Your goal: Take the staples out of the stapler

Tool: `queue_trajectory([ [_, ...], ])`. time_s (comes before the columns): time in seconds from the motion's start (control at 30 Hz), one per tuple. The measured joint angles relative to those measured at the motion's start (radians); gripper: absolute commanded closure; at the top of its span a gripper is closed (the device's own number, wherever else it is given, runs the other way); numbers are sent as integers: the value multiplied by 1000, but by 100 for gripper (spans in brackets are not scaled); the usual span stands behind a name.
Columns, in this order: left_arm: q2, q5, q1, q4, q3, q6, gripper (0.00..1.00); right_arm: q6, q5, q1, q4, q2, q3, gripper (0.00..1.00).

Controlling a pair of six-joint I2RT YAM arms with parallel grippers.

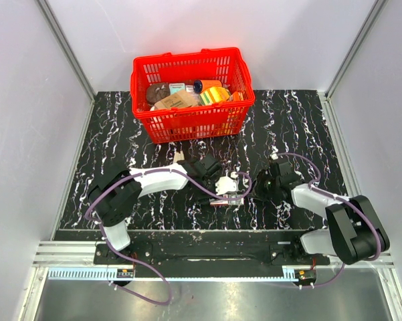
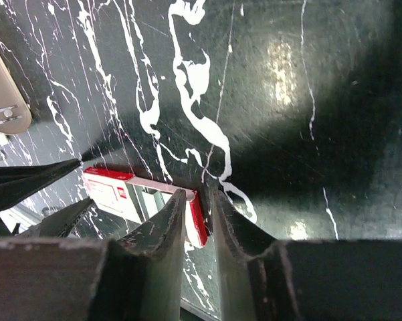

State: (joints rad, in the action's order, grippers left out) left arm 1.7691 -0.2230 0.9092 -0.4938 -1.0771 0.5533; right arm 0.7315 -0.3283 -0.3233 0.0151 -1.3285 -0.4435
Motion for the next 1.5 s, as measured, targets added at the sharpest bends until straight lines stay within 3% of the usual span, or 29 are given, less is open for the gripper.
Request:
queue_trajectory([
  [0.47,1,11,19,15,0,5,55,51,-38,5,0,61,60,73],
  [0.9,1,23,27,17,0,8,55,89,-86,6,-89,4,70,86],
  [1.5,1,34,33,16,-1,15,56,97,-153,6,-170,-64,71,86],
])
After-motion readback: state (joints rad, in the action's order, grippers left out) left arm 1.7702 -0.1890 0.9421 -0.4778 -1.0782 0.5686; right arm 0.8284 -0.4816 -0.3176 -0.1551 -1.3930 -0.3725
